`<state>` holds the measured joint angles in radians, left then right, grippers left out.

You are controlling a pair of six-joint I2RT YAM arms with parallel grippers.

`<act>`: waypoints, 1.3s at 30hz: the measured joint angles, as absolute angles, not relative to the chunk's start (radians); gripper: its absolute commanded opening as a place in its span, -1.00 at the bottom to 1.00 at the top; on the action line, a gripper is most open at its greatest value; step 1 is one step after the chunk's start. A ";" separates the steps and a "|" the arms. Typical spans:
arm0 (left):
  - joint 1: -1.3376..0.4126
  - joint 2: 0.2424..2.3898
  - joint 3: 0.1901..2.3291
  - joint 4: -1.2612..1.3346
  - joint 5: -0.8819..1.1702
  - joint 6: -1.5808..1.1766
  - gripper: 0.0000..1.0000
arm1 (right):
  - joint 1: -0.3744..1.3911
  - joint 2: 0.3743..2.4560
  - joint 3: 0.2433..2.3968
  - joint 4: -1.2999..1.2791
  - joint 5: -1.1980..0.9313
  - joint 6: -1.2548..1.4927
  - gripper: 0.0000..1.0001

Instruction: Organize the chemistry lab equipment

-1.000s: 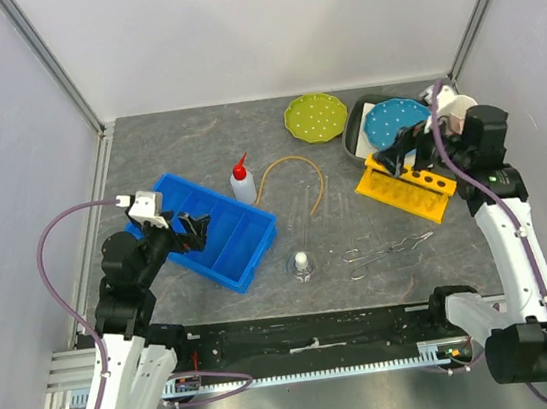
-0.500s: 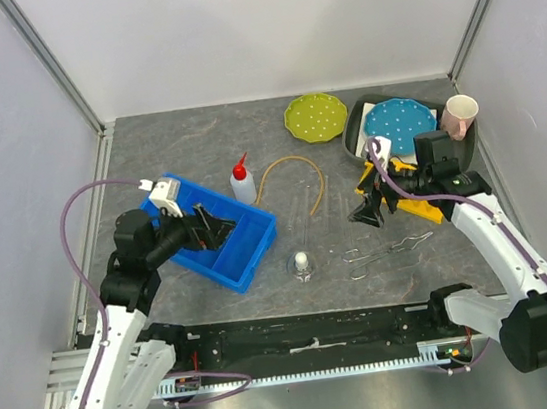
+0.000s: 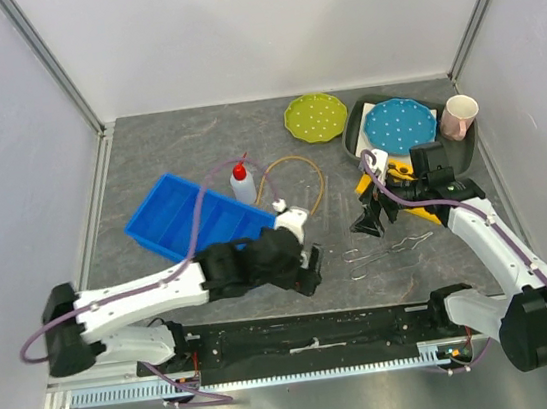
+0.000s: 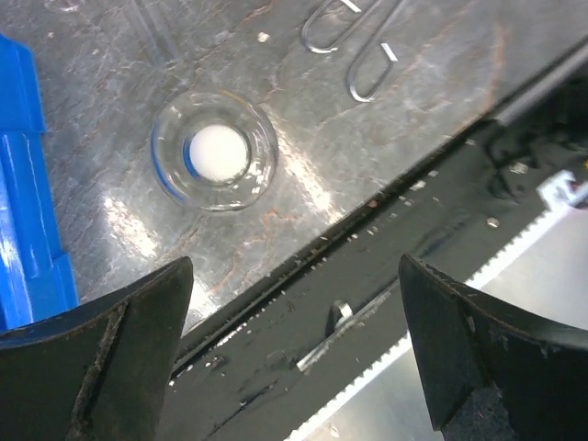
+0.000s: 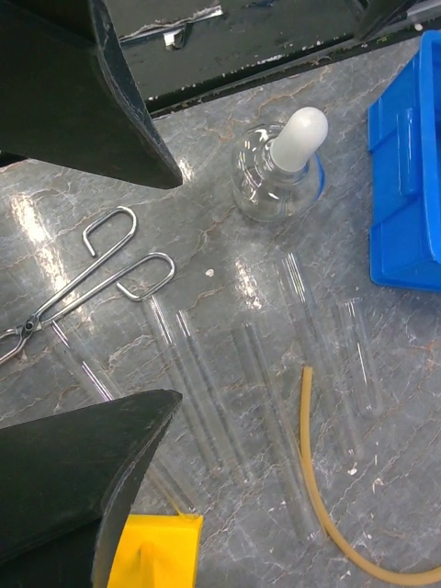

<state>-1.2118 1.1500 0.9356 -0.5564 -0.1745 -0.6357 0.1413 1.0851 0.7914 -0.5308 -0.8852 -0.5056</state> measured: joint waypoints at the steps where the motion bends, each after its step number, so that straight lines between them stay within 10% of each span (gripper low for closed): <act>1: -1.241 1.219 0.981 -0.583 -0.218 -0.649 0.99 | 0.141 1.085 0.791 -0.531 -0.878 -0.506 0.96; 14: -1.287 1.651 1.170 -0.734 -0.440 -0.685 0.99 | 0.141 1.066 0.775 -0.524 -0.848 -0.524 0.97; 39: -1.205 1.774 1.185 -0.618 -0.406 -0.675 0.75 | 0.140 1.066 0.775 -0.524 -0.848 -0.530 0.96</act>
<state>-1.2053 1.7741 1.1854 -0.6178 -0.4057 -0.6754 0.1402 1.0660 0.7746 -0.5236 -0.8482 -0.5297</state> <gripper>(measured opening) 0.900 0.982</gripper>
